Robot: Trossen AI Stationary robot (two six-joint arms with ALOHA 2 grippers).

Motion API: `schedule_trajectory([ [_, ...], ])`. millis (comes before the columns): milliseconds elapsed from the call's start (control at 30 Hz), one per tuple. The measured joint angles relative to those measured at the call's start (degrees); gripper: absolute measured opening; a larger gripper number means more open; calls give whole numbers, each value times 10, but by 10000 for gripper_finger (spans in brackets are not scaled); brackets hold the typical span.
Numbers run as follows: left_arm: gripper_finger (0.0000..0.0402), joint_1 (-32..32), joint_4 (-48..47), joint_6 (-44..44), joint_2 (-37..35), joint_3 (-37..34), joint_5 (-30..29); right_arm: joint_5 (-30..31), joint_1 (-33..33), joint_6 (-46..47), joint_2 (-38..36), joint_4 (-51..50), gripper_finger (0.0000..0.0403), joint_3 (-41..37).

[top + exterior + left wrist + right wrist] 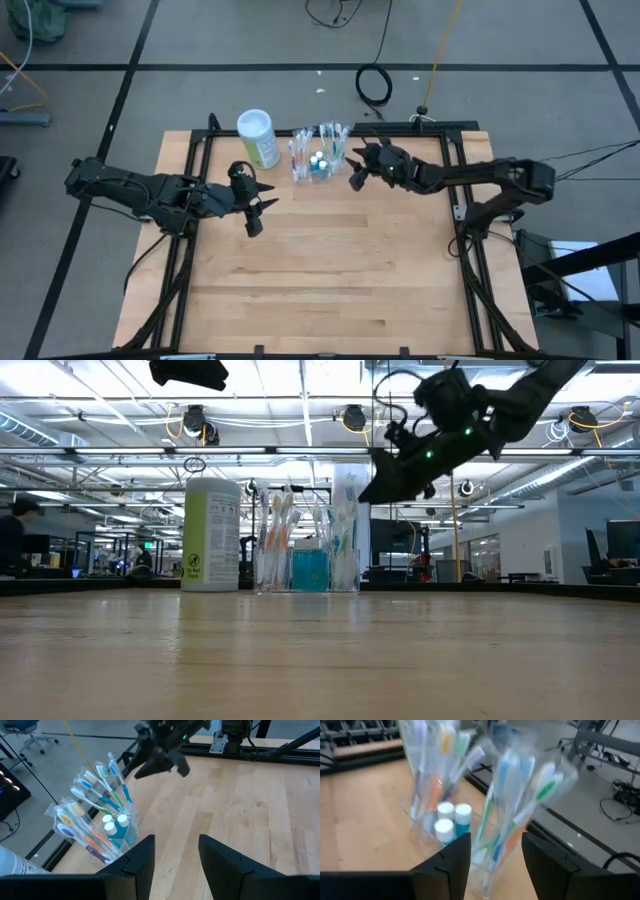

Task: Pick & Place toothbrushing station
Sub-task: Put the blue toothbrush into the transparent organizer

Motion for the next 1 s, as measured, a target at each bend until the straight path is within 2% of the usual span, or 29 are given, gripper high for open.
schedule_trajectory([
  [100, 159, 0, 2, 0, 0, 0, -1, 0, 7, -7, -35, -13, 171, 0],
  [200, 159, 1, 3, 0, 0, 0, -1, 0, 7, -27, -61, 29, 171, 0],
  [300, 159, 1, 5, 1, 0, 0, -1, 0, 6, -63, -71, 125, 170, 0],
  [400, 159, 1, 15, 13, 0, 0, -2, 0, -7, -108, -59, 252, 163, 0],
  [467, 159, 1, 25, 28, 0, 0, -2, 1, -21, -114, -44, 300, 158, 1],
  [667, 159, 1, 42, 40, 0, 0, -2, -4, -73, -61, 14, 284, 151, 13],
  [833, 159, 1, 43, 41, 0, 0, -2, -79, -103, -14, 70, 281, 150, 20],
  [1000, 159, 1, 43, 41, 0, 0, -2, -67, -103, -16, 96, 242, 150, 20],
])
